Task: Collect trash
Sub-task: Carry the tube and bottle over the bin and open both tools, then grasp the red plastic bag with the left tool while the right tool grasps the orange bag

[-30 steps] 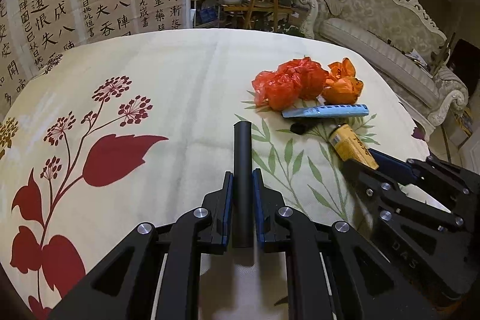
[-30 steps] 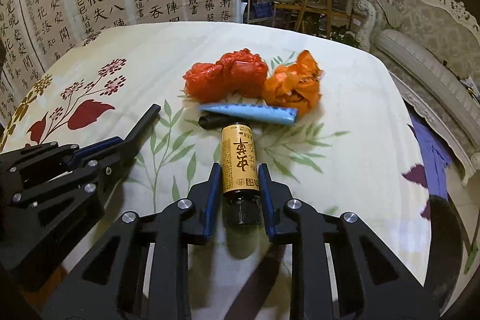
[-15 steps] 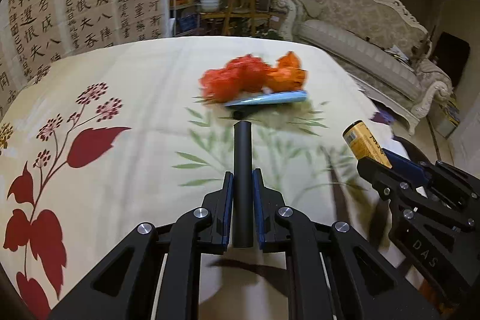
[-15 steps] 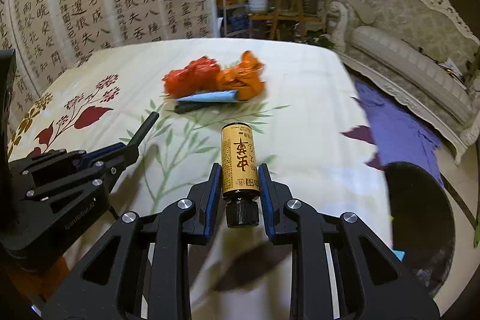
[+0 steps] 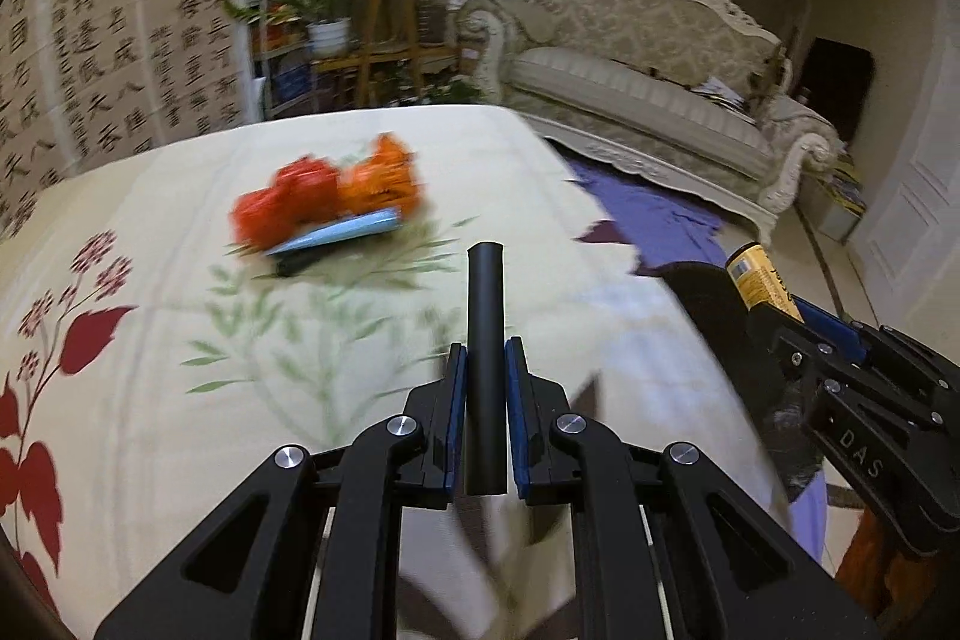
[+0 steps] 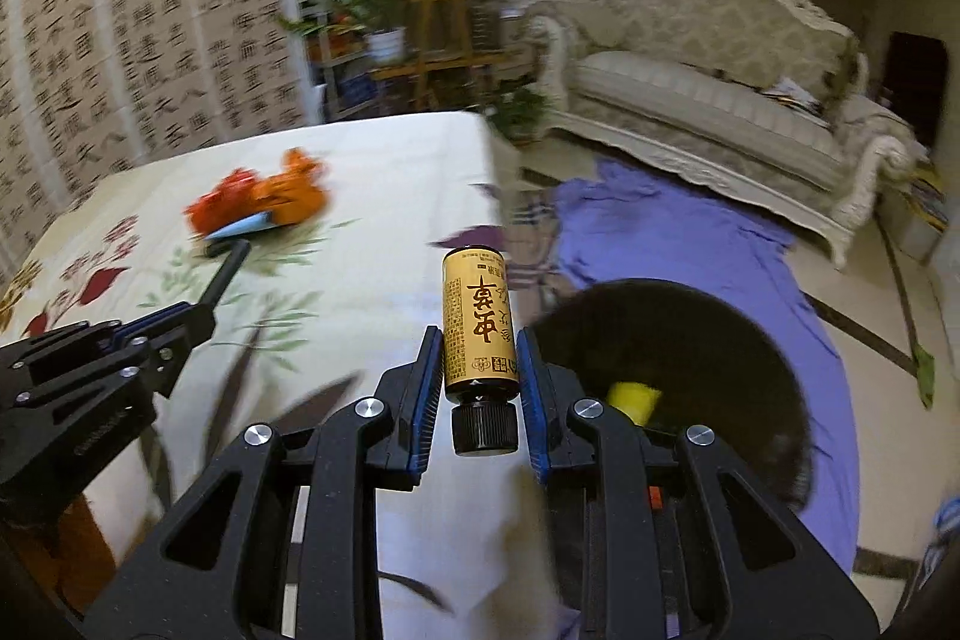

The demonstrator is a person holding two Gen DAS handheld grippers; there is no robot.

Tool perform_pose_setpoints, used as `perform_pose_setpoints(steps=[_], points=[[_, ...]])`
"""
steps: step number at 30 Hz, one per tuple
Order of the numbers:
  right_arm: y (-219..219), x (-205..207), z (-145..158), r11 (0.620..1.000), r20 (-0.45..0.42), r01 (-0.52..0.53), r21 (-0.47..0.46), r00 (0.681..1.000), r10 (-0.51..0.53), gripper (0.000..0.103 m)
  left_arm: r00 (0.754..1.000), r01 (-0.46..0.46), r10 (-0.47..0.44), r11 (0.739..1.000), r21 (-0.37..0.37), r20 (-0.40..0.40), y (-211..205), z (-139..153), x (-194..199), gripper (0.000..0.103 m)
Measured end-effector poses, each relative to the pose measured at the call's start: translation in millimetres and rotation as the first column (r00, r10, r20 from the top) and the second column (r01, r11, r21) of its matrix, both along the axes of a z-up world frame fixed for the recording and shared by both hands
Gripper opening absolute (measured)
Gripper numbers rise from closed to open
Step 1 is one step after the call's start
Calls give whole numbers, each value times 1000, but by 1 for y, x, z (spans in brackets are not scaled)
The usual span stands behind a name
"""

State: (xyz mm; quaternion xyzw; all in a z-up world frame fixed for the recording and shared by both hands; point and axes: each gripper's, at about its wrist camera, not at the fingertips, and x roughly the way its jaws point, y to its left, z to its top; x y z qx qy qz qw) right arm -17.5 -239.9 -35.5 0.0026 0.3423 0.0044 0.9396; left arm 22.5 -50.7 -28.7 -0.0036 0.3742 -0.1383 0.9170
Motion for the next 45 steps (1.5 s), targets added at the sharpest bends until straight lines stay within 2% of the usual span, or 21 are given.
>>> perform_pose_setpoints(steps=[5, 12, 22, 31, 32, 33, 34, 36, 39, 45], points=[[-36, -10, -2, 994, 24, 105, -23, 994, -104, 24, 997, 77, -77, 997, -5, 21, -37, 4, 1, 14], [-71, -11, -11, 983, 30, 185, -8, 982, -185, 24, 986, 163, -164, 987, 10, 33, -85, 1, 5, 14], [-103, -5, -19, 971, 36, 240, 20, 970, -240, 24, 973, 222, -224, 974, 45, 47, -130, -6, 18, 14], [-118, 2, -33, 965, 14, 260, 30, 965, -261, 25, 968, 246, -249, 965, 90, 16, -150, -23, 27, 14], [-119, 3, -34, 965, 7, 260, 30, 965, -260, 29, 969, 245, -247, 965, 97, 6, -151, -25, 29, 16], [-120, 3, -35, 964, 6, 264, 27, 964, -265, 34, 970, 244, -244, 965, 101, -6, -151, -27, 30, 27], [-120, 3, -35, 962, 10, 271, 24, 962, -272, 45, 971, 240, -239, 966, 96, -18, -152, -28, 32, 40], [-122, 1, -35, 960, 14, 281, 18, 960, -281, 49, 973, 229, -229, 970, 80, -15, -148, -27, 32, 51], [-122, 1, -34, 958, 8, 286, 19, 958, -287, 49, 976, 216, -216, 974, 72, -11, -143, -25, 32, 56], [-112, 5, -30, 965, 6, 260, 17, 965, -261, 49, 984, 178, -177, 981, 73, -18, -124, -22, 29, 59]])
